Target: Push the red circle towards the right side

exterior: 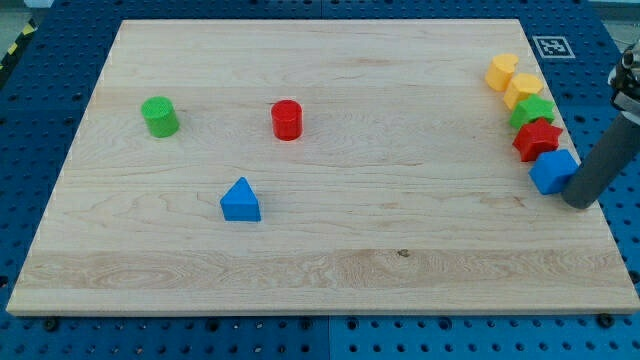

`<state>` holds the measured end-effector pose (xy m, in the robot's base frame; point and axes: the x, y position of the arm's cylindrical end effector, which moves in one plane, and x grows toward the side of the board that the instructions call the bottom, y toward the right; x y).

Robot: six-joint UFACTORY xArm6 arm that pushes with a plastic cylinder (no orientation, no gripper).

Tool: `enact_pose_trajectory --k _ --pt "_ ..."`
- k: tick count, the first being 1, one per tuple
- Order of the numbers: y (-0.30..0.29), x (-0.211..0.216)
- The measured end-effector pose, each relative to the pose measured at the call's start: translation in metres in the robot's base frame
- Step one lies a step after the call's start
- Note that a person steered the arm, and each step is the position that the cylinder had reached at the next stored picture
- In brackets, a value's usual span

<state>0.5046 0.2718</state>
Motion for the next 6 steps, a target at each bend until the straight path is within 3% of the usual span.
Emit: enact_pose_trajectory --k 1,3,4,6 --pt "0.0 -0.013" --pt "-0.017 0.029" --pt "-0.072 0.004" --pt "-0.163 -0.116"
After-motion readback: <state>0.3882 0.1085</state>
